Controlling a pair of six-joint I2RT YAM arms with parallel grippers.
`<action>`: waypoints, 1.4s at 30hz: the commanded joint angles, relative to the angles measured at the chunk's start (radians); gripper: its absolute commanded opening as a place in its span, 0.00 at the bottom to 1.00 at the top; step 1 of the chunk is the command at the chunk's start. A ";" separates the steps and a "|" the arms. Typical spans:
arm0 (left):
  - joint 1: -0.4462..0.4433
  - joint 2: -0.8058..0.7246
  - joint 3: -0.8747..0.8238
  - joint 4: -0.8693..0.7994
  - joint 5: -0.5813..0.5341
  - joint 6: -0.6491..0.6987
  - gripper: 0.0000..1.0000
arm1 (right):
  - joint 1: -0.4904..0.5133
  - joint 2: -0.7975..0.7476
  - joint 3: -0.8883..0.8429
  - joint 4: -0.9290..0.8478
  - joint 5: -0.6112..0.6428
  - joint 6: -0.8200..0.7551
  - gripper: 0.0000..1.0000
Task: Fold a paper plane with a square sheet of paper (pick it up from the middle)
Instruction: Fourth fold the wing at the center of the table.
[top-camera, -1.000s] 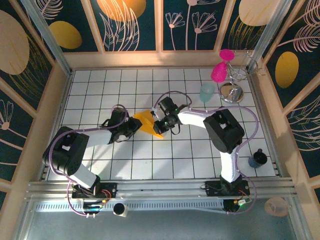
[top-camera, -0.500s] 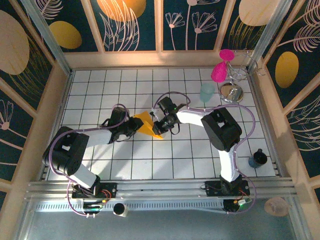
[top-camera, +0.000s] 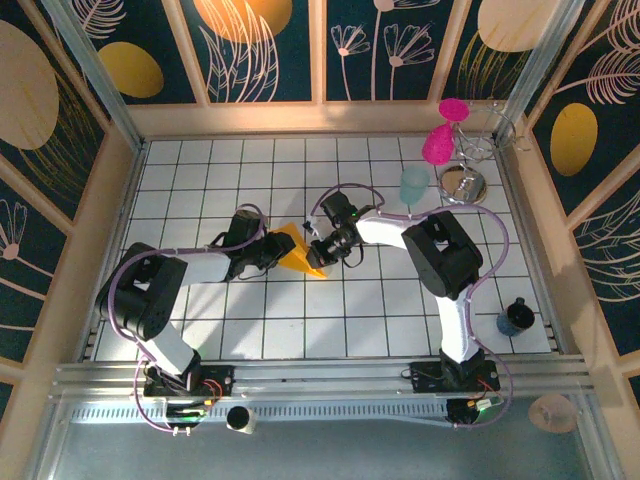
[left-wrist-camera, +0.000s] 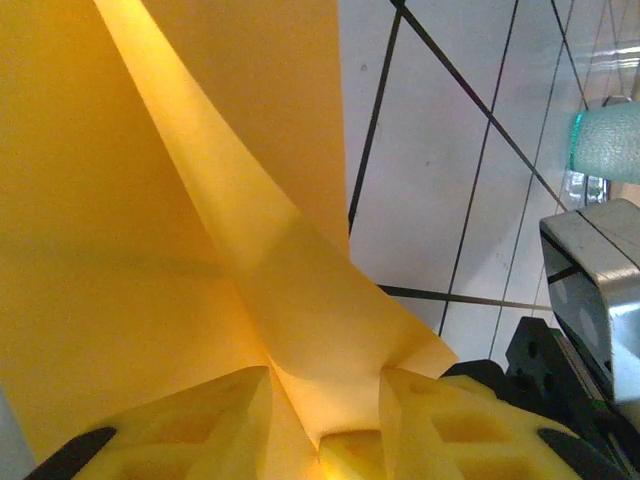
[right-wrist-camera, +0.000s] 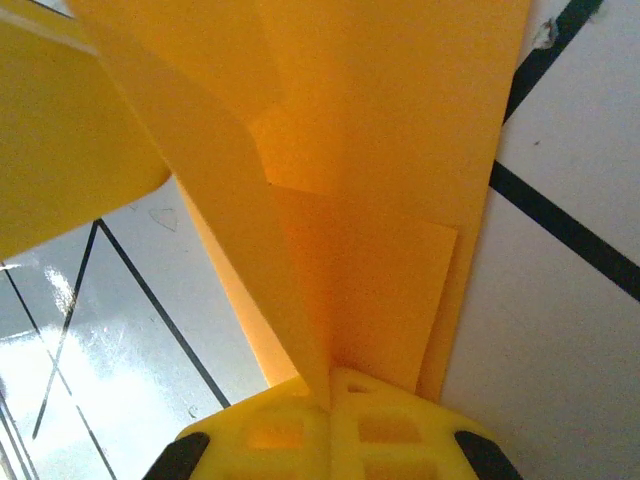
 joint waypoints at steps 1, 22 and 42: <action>-0.006 0.026 0.038 -0.047 -0.014 0.034 0.37 | -0.008 0.025 0.021 -0.022 -0.033 -0.004 0.02; -0.012 0.195 0.196 -0.485 -0.231 0.058 0.38 | -0.048 -0.143 -0.095 0.146 -0.032 0.117 0.31; -0.012 0.290 0.204 -0.591 -0.344 0.047 0.36 | 0.019 -0.170 -0.237 0.319 0.127 0.162 0.30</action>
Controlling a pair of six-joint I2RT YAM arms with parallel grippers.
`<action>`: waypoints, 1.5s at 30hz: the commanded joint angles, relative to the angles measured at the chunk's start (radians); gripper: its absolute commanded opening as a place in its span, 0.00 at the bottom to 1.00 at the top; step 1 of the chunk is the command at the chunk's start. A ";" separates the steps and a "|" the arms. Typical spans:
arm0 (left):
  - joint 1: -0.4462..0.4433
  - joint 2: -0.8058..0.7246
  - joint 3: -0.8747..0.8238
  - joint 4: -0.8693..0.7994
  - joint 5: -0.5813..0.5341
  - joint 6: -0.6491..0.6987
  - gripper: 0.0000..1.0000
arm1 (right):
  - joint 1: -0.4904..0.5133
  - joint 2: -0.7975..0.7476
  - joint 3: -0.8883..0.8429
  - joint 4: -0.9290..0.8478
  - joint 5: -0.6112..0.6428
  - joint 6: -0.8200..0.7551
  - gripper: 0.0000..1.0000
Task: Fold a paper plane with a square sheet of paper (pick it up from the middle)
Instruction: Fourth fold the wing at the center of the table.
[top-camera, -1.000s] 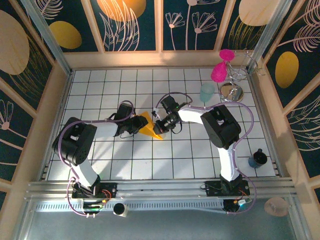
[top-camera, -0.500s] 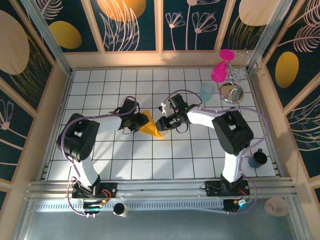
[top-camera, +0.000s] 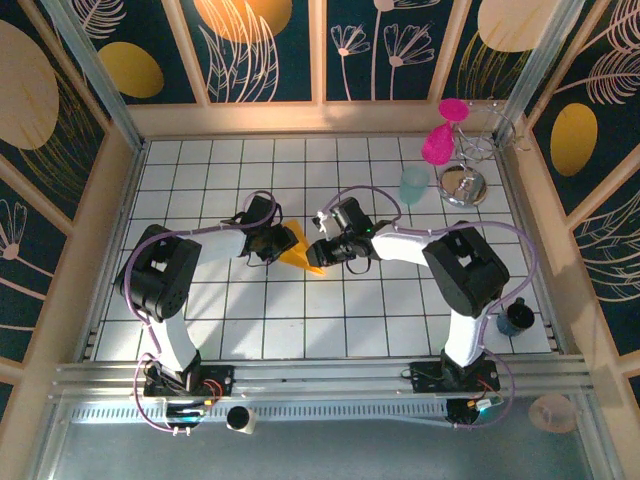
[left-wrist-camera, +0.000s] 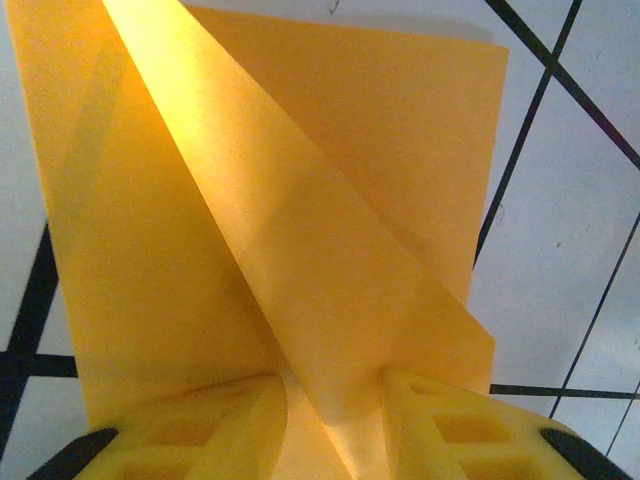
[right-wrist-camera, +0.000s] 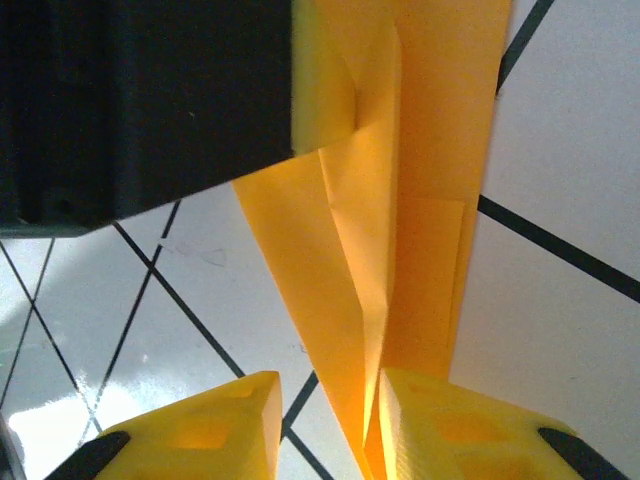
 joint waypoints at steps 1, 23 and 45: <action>0.016 0.129 -0.068 -0.211 -0.173 0.010 0.35 | 0.001 0.028 0.006 0.006 0.012 -0.026 0.29; 0.015 0.125 -0.081 -0.216 -0.174 0.010 0.33 | -0.018 0.060 -0.018 -0.013 -0.051 -0.094 0.09; 0.015 -0.002 -0.032 -0.166 -0.128 0.044 0.38 | -0.056 0.100 -0.039 0.043 -0.193 -0.060 0.06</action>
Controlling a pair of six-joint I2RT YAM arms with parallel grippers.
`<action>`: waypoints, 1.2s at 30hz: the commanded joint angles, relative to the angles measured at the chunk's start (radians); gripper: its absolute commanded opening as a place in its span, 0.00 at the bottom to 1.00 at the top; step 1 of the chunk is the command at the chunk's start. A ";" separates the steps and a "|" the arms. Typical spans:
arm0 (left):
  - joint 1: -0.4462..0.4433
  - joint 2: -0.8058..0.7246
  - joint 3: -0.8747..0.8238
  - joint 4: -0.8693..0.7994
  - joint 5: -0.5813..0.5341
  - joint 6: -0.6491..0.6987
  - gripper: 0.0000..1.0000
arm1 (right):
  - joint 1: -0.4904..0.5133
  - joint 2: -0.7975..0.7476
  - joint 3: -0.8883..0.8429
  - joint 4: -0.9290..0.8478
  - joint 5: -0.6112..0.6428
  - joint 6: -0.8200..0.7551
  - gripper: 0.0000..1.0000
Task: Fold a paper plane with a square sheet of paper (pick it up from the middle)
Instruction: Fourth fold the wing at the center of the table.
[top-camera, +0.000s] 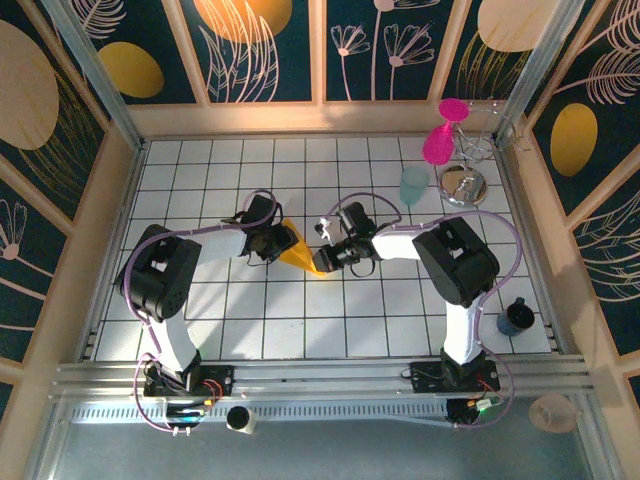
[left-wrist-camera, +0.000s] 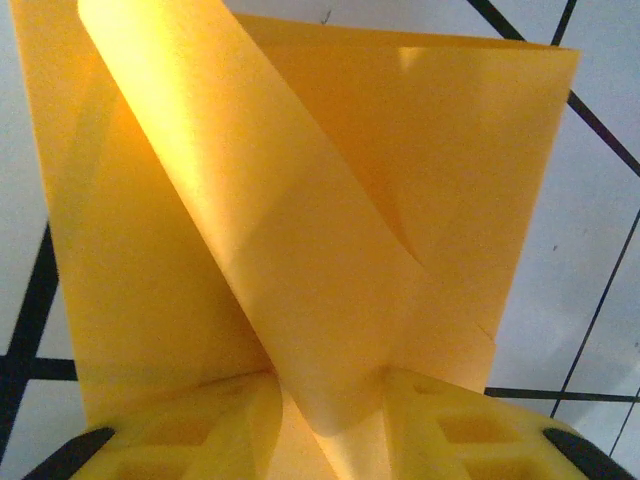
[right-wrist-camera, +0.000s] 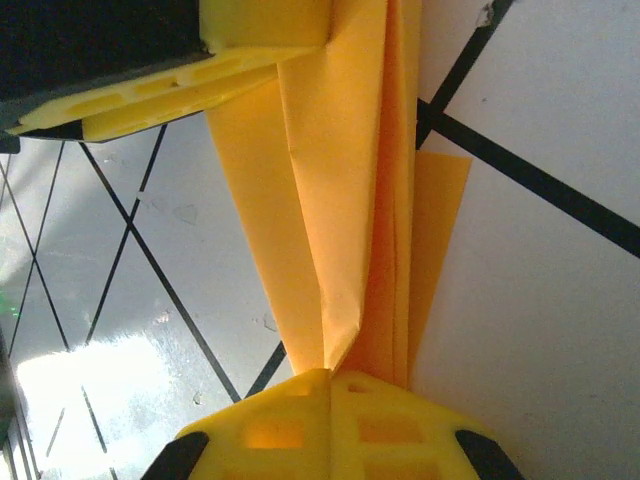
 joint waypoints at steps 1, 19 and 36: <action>0.017 -0.017 -0.039 -0.131 -0.109 0.035 0.39 | -0.009 0.018 -0.007 -0.014 -0.037 0.017 0.06; 0.017 -0.279 -0.195 0.170 0.020 0.012 0.33 | -0.032 0.029 -0.003 0.020 -0.089 0.084 0.06; 0.016 -0.137 -0.235 0.422 0.231 -0.052 0.17 | -0.046 0.047 -0.003 0.016 -0.089 0.108 0.07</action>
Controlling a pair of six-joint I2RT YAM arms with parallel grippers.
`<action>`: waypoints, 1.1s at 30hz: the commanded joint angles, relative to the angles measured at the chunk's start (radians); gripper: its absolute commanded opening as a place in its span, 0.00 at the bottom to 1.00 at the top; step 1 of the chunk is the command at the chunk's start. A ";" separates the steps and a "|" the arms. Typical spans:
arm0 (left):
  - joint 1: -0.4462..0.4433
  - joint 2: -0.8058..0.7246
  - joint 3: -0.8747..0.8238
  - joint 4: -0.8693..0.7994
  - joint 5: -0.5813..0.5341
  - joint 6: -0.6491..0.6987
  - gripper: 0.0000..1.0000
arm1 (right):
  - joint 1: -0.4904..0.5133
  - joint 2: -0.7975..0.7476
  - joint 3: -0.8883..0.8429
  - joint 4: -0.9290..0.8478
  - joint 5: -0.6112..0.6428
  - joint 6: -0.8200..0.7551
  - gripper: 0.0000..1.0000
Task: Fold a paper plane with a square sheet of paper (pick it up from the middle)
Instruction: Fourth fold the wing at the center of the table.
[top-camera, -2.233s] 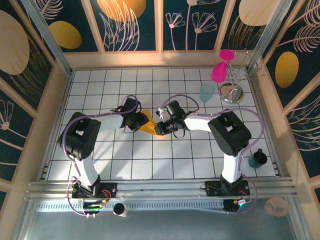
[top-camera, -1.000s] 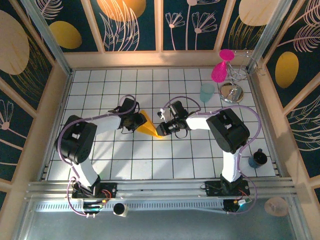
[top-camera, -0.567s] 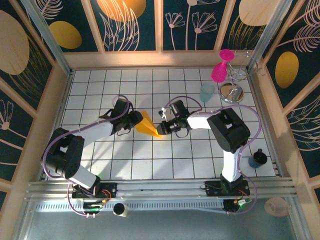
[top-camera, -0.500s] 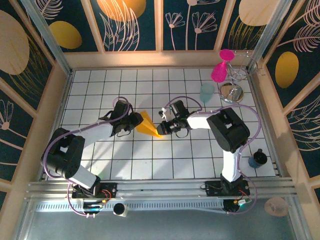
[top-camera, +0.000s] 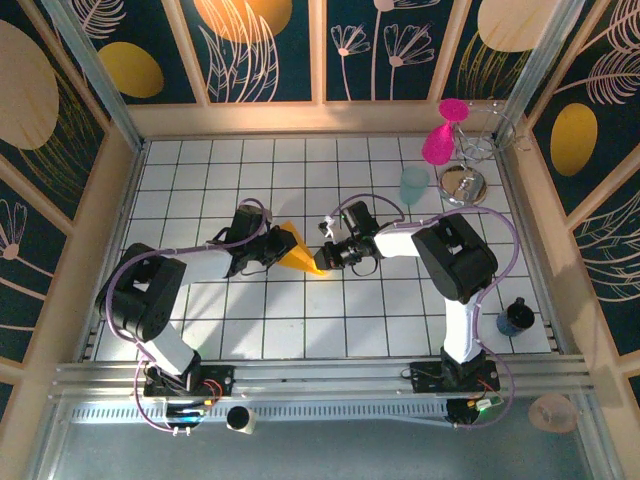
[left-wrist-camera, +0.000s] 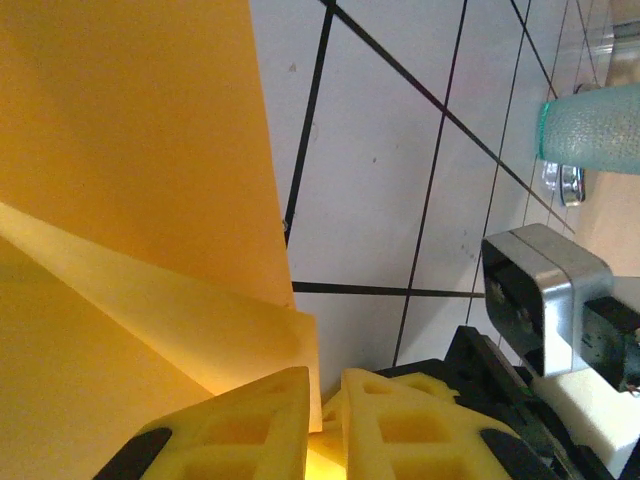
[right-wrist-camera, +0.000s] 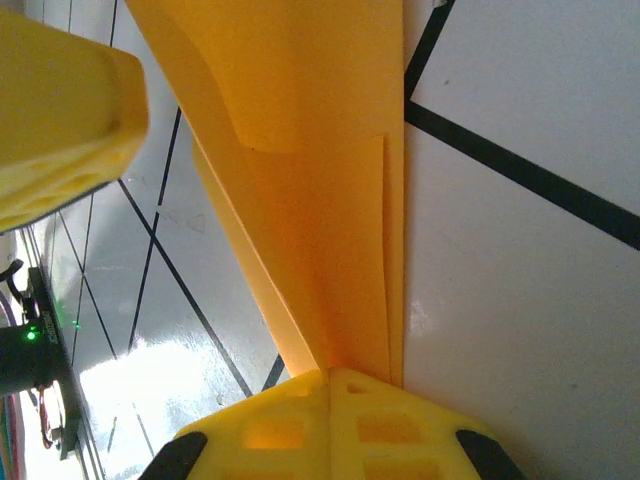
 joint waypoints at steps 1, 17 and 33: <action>0.003 0.019 0.006 0.053 0.030 -0.008 0.17 | -0.015 0.018 -0.004 -0.004 -0.003 0.010 0.07; 0.003 0.117 0.061 0.070 0.050 0.011 0.18 | -0.024 0.028 -0.017 0.009 -0.007 0.032 0.10; 0.003 0.171 0.100 0.053 0.051 0.031 0.18 | -0.031 0.033 -0.017 -0.002 0.006 0.041 0.13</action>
